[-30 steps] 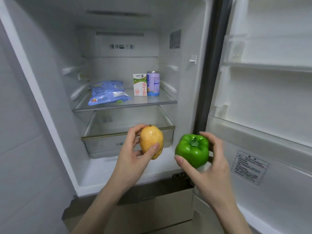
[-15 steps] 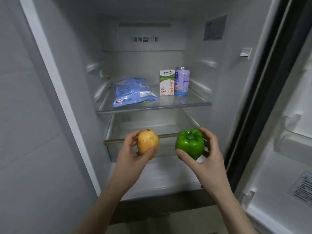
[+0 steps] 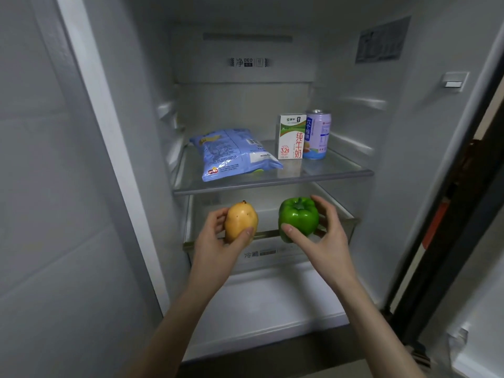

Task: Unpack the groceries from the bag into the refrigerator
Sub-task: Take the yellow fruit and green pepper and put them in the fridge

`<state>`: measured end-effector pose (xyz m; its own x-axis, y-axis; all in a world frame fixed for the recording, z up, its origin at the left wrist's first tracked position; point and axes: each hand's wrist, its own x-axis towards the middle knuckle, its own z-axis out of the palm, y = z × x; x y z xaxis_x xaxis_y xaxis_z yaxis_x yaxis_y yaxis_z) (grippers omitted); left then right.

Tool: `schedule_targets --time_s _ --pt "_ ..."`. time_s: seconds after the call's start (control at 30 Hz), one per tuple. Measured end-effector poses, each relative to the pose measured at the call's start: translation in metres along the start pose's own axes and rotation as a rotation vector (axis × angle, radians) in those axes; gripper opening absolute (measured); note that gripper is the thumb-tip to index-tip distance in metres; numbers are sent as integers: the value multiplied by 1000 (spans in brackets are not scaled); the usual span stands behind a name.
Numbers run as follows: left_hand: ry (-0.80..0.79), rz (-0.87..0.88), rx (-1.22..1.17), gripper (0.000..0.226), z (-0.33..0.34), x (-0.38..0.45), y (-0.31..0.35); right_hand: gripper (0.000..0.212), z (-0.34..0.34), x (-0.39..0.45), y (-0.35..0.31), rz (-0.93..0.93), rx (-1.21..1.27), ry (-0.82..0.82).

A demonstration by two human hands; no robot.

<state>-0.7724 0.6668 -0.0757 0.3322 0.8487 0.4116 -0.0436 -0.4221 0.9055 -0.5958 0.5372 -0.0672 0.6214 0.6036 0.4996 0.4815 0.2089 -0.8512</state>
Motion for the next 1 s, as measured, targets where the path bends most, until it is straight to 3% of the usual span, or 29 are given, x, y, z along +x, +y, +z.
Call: schedule_targets --time_s 0.3,0.67,1.0 --pt "-17 81 328 49 14 25 0 81 11 32 18 26 -58 23" --pt "-14 27 473 55 23 57 2 79 18 70 32 36 -203 -46" --pt "-66 21 507 48 27 71 -4 75 23 76 34 46 -196 -90"
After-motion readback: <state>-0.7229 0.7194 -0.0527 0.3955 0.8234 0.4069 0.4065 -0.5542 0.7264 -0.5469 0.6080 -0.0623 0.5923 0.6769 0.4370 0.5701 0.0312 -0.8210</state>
